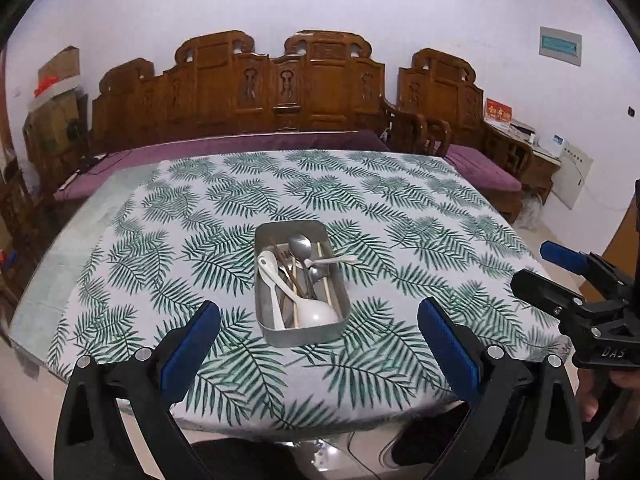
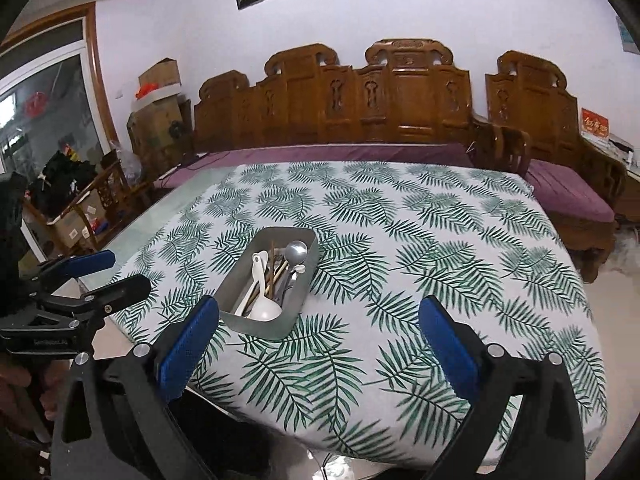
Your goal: Organize utensils
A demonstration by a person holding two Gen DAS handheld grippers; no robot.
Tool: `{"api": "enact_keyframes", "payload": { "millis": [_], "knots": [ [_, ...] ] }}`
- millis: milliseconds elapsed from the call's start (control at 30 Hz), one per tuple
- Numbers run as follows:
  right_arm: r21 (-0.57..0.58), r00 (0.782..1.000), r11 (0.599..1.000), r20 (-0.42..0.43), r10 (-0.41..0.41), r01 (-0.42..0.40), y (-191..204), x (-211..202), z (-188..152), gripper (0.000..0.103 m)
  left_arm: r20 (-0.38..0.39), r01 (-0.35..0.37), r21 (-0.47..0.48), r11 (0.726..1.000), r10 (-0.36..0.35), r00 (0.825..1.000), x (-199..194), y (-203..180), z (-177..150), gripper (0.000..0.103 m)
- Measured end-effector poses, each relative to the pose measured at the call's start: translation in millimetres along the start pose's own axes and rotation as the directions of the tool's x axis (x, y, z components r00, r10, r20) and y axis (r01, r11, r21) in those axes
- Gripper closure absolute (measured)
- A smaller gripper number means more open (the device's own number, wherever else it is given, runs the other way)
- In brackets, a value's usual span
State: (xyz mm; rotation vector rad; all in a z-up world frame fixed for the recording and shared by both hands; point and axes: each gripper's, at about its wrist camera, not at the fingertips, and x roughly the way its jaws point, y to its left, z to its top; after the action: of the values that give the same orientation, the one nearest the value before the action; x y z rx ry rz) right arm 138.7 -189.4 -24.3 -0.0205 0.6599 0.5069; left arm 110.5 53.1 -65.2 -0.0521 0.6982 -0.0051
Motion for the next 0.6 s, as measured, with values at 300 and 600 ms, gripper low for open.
{"api": "enact_keyframes", "payload": {
  "millis": [300,600],
  "knots": [
    [0.010,0.998,0.999,0.050,-0.033,0.032,0.5,-38.8,-6.4,0.002,0.048,0.018,-0.005,1.000,-0.018,0.999,-39.4,-9.8,-3.2,0.008],
    [0.002,0.985,0.999,0.167,-0.040,0.040,4.8,-86.5,8.2,0.002,0.141,0.019,0.043,0.999,-0.025,0.990,-80.0,-31.7,12.4,0.008]
  ]
}}
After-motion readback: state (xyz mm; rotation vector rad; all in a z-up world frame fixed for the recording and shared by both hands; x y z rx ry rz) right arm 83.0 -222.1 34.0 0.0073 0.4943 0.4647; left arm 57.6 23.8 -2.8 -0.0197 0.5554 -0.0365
